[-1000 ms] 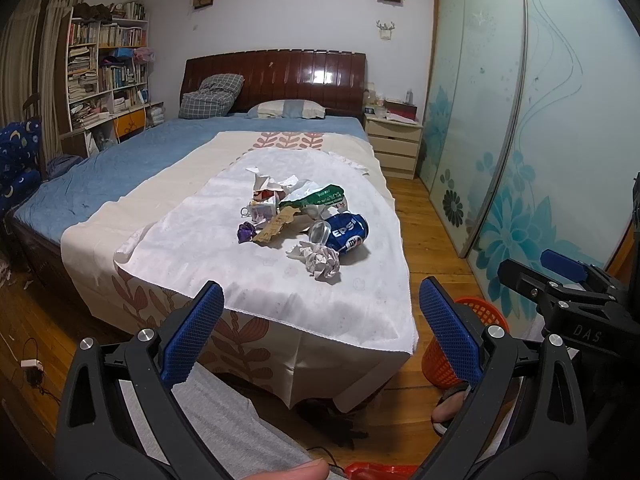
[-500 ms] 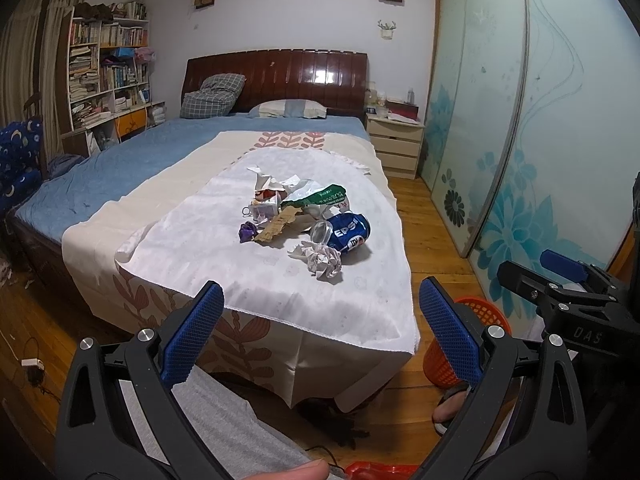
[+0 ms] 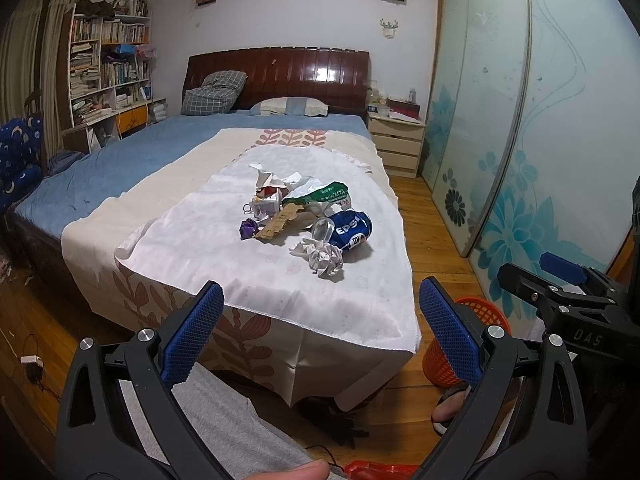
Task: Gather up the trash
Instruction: 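Grasp the blue Pepsi can with the right gripper while the left gripper grasps crumpled white paper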
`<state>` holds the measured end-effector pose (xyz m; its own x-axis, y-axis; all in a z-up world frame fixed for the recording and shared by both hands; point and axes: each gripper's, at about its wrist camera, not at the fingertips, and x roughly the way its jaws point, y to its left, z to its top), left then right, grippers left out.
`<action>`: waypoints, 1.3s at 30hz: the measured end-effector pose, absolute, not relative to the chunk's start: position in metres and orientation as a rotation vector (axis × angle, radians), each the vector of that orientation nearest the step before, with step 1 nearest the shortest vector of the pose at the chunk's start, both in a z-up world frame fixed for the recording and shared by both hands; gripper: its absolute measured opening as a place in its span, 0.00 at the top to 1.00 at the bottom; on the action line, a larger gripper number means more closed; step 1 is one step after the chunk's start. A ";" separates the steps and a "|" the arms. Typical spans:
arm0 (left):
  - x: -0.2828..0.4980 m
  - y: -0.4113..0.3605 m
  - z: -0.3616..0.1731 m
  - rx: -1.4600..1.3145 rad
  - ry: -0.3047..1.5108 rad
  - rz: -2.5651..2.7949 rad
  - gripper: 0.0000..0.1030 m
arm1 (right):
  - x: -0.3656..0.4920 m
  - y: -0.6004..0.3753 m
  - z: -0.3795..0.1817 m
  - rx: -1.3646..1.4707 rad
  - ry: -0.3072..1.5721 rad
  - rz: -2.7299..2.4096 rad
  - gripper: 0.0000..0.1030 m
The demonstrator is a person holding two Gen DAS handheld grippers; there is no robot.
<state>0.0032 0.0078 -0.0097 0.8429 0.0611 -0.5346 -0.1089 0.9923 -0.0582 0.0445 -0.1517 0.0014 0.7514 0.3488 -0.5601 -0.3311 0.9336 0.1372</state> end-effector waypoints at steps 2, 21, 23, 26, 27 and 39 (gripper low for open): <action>0.003 0.008 -0.010 -0.087 0.562 0.089 0.06 | 0.045 -0.152 0.000 0.029 0.620 0.371 0.06; 0.028 0.025 -0.040 -0.108 0.674 0.167 0.06 | 0.299 -0.094 -0.113 0.205 0.976 0.408 0.10; 0.032 0.027 -0.043 -0.107 0.690 0.171 0.06 | 0.327 -0.082 -0.127 0.212 1.001 0.427 0.13; 0.041 0.029 -0.048 -0.110 0.716 0.172 0.06 | 0.361 -0.066 -0.148 0.248 1.041 0.455 0.15; 0.043 0.029 -0.049 -0.111 0.720 0.173 0.06 | 0.371 -0.060 -0.156 0.270 1.064 0.478 0.17; 0.118 0.031 -0.059 -0.221 0.770 0.079 0.06 | 0.392 -0.038 -0.162 0.351 1.066 0.687 0.65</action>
